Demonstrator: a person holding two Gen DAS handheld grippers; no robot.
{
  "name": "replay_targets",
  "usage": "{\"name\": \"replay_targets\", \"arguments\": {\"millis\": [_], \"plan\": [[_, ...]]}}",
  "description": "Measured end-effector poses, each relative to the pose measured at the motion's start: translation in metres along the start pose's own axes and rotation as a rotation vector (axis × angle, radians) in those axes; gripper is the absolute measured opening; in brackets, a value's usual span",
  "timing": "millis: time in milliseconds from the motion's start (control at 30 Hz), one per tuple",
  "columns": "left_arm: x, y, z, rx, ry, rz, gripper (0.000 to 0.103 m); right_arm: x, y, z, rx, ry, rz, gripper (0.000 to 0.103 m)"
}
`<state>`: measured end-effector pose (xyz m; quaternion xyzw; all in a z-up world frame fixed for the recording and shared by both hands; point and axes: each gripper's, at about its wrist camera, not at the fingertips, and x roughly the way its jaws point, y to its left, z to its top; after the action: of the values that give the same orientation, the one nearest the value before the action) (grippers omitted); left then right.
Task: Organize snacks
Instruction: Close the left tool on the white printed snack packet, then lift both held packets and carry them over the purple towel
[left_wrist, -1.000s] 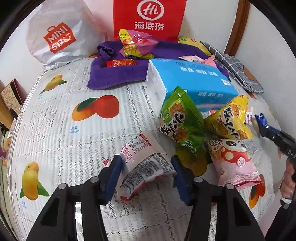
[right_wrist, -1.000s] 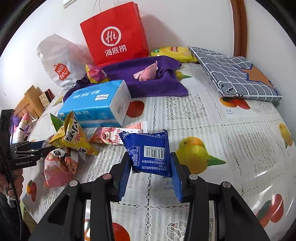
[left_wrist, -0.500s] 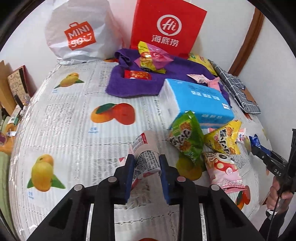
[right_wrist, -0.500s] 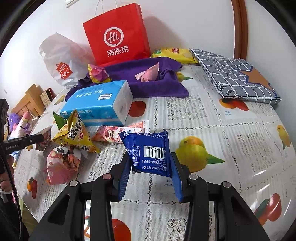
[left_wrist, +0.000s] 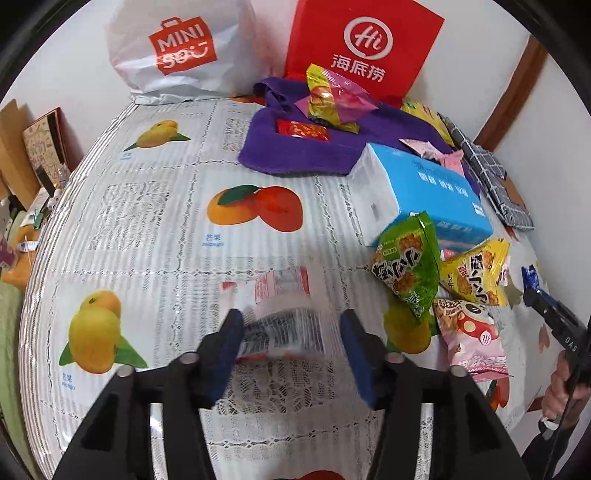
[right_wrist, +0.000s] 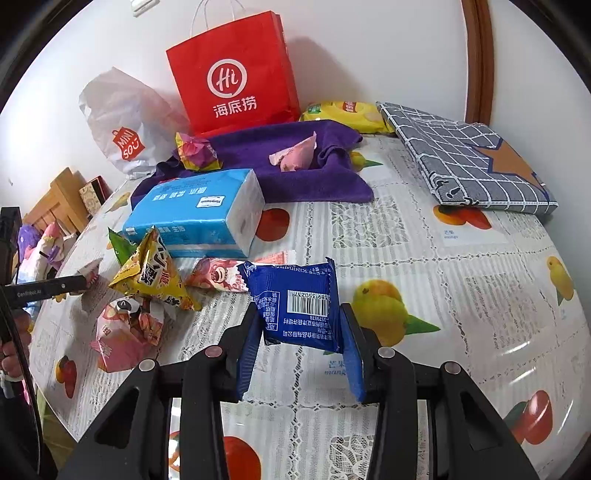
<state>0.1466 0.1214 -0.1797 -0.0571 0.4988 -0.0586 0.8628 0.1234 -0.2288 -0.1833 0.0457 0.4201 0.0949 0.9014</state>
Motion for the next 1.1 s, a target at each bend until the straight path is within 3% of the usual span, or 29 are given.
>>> {"name": "replay_targets", "arguments": {"millis": [133, 267, 367, 500, 567, 667, 1100], "plan": [[0.004, 0.001, 0.003, -0.003, -0.007, 0.033, 0.064, 0.002, 0.004, 0.002, -0.014, 0.004, -0.001, 0.041], [0.012, 0.009, 0.006, -0.021, -0.009, 0.103, 0.067, 0.006, 0.005, 0.003, -0.015, 0.010, 0.002, 0.041], [0.026, 0.012, 0.007, -0.019, 0.029, 0.105, 0.068, 0.010, 0.005, 0.004, -0.014, 0.018, 0.002, 0.041], [0.032, -0.005, 0.002, 0.063, 0.008, 0.178, 0.068, 0.014, 0.006, 0.006, -0.017, 0.023, 0.007, 0.041], [0.030, -0.010, 0.000, 0.083, -0.010, 0.159, 0.059, 0.015, 0.008, 0.007, -0.023, 0.024, 0.008, 0.041], [0.028, -0.014, 0.001, 0.095, -0.008, 0.133, 0.056, 0.015, 0.011, 0.009, -0.029, 0.021, 0.014, 0.041], [-0.005, -0.029, 0.017, 0.066, -0.054, 0.046, 0.055, -0.001, 0.024, 0.027, -0.055, -0.016, 0.039, 0.041]]}}
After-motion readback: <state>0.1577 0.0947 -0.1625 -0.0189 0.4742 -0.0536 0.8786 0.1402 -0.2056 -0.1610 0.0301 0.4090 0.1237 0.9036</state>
